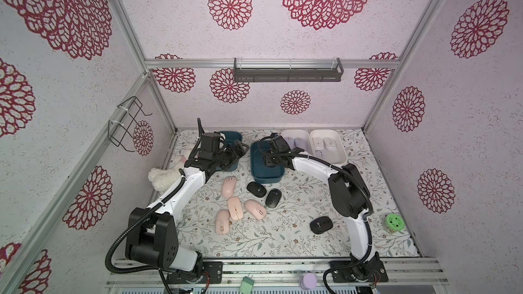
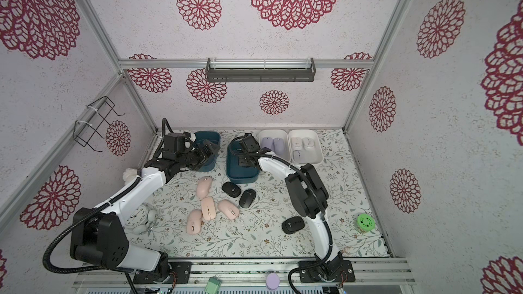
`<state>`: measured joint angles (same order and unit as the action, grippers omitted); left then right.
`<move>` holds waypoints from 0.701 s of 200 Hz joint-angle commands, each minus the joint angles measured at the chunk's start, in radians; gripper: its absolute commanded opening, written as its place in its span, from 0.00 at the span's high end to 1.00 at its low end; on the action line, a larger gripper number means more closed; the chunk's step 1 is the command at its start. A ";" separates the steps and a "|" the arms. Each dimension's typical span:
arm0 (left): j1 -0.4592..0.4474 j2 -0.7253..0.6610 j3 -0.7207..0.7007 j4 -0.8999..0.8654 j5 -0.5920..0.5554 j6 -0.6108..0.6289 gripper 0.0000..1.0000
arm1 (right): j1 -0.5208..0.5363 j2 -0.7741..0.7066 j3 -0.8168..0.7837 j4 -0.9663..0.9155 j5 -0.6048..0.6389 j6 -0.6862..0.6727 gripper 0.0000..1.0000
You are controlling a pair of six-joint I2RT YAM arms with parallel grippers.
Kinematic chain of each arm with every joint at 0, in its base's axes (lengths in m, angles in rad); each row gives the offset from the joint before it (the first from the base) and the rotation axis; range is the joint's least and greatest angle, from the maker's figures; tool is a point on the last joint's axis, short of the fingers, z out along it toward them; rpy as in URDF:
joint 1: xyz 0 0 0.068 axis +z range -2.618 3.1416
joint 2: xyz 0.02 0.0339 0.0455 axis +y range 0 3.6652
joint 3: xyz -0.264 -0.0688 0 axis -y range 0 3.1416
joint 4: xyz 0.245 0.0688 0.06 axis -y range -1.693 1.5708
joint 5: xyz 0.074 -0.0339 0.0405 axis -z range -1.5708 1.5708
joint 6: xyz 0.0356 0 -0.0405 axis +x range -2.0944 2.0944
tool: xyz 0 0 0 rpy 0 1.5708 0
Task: Place the mice by color into the storage box
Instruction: Place the mouse in the storage box.
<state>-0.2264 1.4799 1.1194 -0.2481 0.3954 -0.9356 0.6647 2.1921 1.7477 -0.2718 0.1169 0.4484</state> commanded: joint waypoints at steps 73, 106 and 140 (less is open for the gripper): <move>0.005 -0.006 0.010 0.020 0.016 -0.017 0.03 | 0.002 0.314 0.407 -0.082 0.048 0.080 0.43; 0.006 -0.008 0.009 0.026 0.023 -0.020 0.03 | 0.003 0.380 0.507 -0.140 0.088 0.110 0.40; 0.008 -0.003 0.011 0.025 0.031 -0.023 0.03 | 0.003 0.398 0.578 -0.187 0.071 0.125 0.32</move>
<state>-0.2256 1.4799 1.1194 -0.2447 0.4107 -0.9482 0.6651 2.5942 2.2826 -0.3943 0.1703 0.5411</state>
